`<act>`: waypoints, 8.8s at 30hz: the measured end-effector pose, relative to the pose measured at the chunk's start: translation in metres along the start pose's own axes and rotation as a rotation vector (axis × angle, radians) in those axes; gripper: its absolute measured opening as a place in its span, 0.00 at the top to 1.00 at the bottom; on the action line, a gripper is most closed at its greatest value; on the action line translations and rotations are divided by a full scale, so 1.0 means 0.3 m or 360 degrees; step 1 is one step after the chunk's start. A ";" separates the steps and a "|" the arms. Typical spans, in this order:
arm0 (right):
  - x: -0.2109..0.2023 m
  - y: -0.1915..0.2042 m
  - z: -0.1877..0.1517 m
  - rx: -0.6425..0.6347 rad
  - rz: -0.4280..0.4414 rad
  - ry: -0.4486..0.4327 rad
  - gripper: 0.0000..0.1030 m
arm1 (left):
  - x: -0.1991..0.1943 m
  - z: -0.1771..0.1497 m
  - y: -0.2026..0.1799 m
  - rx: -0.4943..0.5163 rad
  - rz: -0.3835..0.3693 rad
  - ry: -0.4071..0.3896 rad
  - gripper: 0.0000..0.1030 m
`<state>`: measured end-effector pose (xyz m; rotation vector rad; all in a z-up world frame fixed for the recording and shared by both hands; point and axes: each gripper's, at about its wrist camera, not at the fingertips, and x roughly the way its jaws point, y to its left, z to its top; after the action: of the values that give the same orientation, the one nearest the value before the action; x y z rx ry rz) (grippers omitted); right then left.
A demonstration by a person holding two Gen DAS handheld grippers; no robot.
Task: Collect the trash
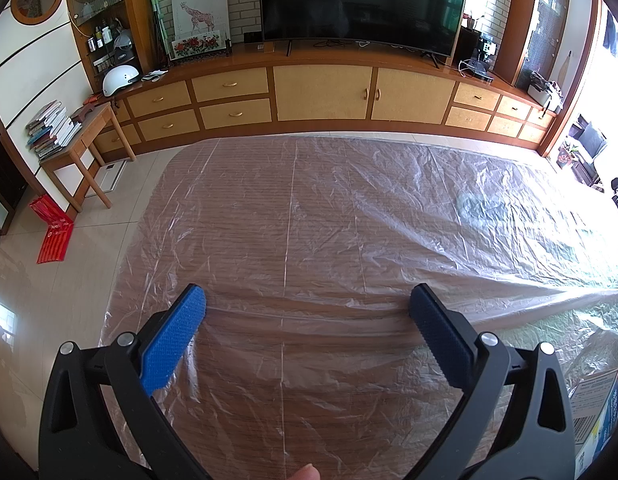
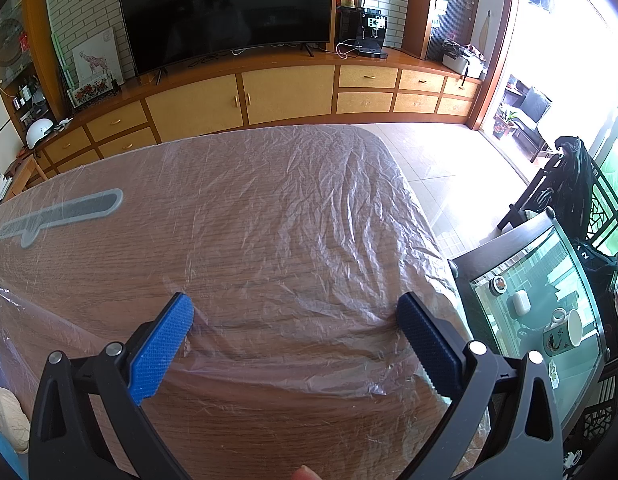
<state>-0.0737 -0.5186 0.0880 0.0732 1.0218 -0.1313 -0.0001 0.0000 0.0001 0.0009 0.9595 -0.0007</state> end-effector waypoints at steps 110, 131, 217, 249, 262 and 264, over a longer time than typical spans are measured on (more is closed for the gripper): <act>-0.822 0.426 -0.487 -0.0312 0.0710 -0.0161 0.42 | -0.818 -0.532 -0.162 0.0219 -0.0716 -0.0073 0.51; -0.982 0.352 -0.762 -0.0498 0.0912 0.0001 0.43 | -0.972 -0.818 -0.373 0.0496 -0.0831 0.0068 0.51; -0.529 0.487 -1.037 -0.0345 0.0523 0.0375 0.43 | -0.571 -1.125 -0.560 0.0761 -0.0518 0.0472 0.51; -0.713 0.357 -0.971 -0.0224 0.0479 0.0191 0.13 | -0.690 -1.084 -0.492 0.0722 -0.0567 0.0279 0.14; -1.013 0.310 -0.740 -0.0118 0.0492 -0.0480 0.04 | -0.936 -0.849 -0.435 0.0490 -0.0457 -0.0215 0.02; -1.039 0.349 -0.702 -0.0193 0.0391 -0.0656 0.04 | -0.950 -0.815 -0.422 0.0435 -0.0377 -0.0328 0.02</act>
<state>-0.3971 -0.3658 0.2446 0.0574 0.6010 0.1366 -0.3640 -0.1262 0.0930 0.1367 0.7427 -0.3445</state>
